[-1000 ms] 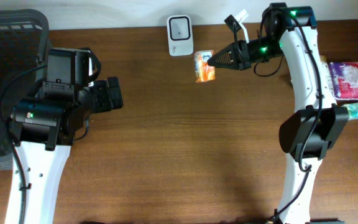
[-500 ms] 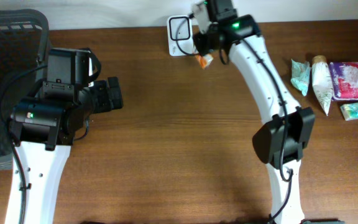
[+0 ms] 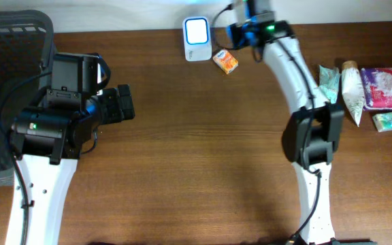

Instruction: Scan the item barcode

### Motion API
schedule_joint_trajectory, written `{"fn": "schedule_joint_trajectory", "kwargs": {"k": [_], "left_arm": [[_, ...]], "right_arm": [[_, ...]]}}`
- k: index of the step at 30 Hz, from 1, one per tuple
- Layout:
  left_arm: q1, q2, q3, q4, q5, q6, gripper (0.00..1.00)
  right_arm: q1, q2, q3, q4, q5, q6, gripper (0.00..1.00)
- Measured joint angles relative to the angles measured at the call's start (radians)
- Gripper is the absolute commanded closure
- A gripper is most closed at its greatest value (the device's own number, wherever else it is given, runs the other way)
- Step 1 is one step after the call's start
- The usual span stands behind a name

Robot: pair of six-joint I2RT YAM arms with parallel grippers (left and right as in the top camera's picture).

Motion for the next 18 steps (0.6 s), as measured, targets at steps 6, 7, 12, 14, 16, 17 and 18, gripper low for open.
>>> {"fn": "schedule_joint_trajectory", "kwargs": {"k": [6,7,12,14,16,17,18], "left_arm": [[0.000,0.000,0.000,0.000,0.000,0.000,0.01],[0.000,0.000,0.000,0.000,0.000,0.000,0.01],[0.000,0.000,0.000,0.000,0.000,0.000,0.01],[0.000,0.000,0.000,0.000,0.000,0.000,0.01],[0.000,0.000,0.000,0.000,0.000,0.000,0.01],[0.000,0.000,0.000,0.000,0.000,0.000,0.01],[0.000,0.000,0.000,0.000,0.000,0.000,0.01]], "right_arm": [[-0.076,0.180,0.000,0.012,-0.247,0.000,0.49],[-0.070,0.203,-0.001,0.021,-0.257,0.000,0.49],[-0.042,0.219,-0.002,0.110,-0.292,0.000,0.49],[-0.041,0.219,-0.002,0.120,-0.296,-0.001,0.49],[-0.040,0.219,-0.002,0.120,-0.295,0.000,0.50],[-0.040,0.219,-0.002,0.120,-0.296,0.000,0.53],[-0.040,0.219,-0.002,0.117,-0.296,-0.001,0.57]]}}
